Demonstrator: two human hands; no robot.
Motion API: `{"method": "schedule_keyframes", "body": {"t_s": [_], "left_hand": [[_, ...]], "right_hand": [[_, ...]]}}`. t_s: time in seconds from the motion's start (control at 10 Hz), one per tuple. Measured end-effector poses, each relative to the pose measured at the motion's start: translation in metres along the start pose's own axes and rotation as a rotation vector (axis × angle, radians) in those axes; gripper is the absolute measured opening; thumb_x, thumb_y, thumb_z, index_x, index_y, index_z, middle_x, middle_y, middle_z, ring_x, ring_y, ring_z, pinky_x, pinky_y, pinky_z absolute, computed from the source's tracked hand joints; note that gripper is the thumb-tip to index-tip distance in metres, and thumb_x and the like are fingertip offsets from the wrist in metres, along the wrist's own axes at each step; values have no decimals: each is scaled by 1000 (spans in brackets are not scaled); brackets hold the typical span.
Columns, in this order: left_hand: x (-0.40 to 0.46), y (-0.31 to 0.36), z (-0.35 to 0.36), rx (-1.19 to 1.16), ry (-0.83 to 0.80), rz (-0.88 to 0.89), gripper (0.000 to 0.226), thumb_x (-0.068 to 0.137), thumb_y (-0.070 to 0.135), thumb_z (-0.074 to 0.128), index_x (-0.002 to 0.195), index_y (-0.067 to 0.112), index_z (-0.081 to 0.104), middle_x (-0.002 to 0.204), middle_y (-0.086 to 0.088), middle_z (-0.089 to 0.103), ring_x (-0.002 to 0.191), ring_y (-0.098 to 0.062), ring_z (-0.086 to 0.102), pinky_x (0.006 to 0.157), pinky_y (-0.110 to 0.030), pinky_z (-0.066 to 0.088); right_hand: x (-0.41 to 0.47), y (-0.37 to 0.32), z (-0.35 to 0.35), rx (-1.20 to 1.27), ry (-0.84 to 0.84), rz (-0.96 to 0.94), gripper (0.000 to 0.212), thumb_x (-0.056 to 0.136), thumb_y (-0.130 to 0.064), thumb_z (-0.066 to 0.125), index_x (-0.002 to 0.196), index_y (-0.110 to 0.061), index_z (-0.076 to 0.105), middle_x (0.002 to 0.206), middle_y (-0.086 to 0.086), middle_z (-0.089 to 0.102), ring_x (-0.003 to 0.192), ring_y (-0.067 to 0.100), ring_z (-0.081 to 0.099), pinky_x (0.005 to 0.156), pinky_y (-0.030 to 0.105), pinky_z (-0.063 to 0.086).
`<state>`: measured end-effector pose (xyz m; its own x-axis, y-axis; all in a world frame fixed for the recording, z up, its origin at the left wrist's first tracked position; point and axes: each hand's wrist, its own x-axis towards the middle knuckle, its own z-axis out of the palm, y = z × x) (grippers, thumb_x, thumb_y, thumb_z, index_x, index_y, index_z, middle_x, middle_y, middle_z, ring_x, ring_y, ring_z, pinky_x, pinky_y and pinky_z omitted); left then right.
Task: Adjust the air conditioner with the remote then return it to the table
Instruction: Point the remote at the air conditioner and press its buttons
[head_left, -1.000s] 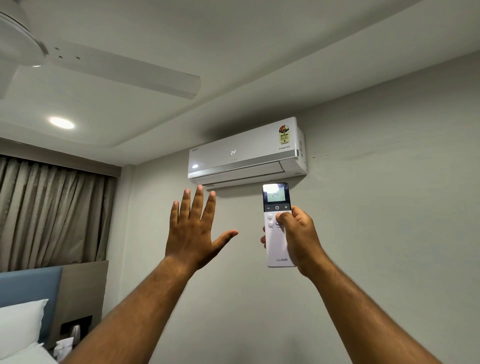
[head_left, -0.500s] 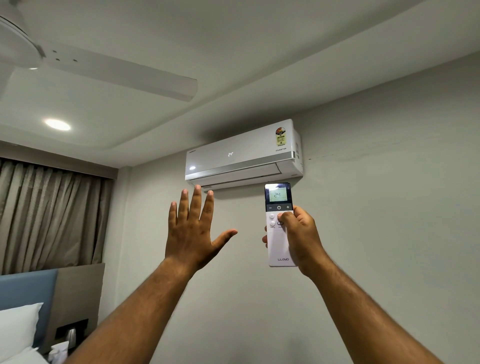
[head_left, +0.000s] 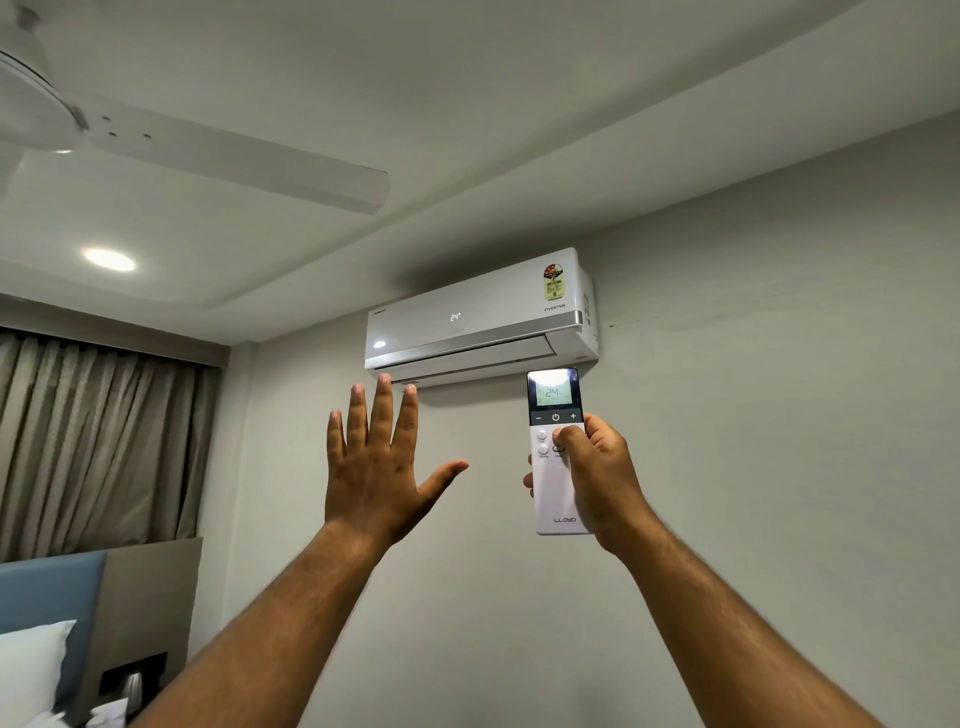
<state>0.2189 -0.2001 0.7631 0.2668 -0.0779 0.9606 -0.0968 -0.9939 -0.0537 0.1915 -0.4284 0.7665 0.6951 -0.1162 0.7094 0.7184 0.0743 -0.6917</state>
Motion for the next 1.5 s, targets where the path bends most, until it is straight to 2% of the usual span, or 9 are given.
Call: {"method": "schedule_keyframes", "body": {"t_s": [0.3,0.8,1.1,1.5], "left_hand": [[-1,1,-3,4,-9,-3,100,74,85,9,149,21,-6,159,-10,-6,146,-34,-8,117,-55,2],[-1,2,1,-15,-18,-6,100,72,86,7,148,22,-7,159,-9,-8,146,-33,-9,116,-54,0],[1,-1,5,-20,-18,-12,100,72,86,7,147,23,-9,157,-8,-12,145,-32,-12,116,-54,-1],[-3,-5,10,-9,-28,-31,99,71,86,5,146,24,-12,157,-8,-14,145,-32,-13,117,-53,-2]], "right_hand": [[1,2,1,-33,-1,-2,17,95,-20,47,107,-12,55,94,19,68,64,32,71,55,35,56],[2,9,4,-24,1,3,17,95,-20,47,110,-16,55,98,19,68,66,31,70,55,36,57],[5,12,6,-45,3,-1,10,95,-21,48,101,-20,55,95,17,68,67,32,70,61,40,60],[7,18,12,-38,-19,15,22,96,-20,47,116,-14,53,102,19,67,68,32,69,57,36,57]]}}
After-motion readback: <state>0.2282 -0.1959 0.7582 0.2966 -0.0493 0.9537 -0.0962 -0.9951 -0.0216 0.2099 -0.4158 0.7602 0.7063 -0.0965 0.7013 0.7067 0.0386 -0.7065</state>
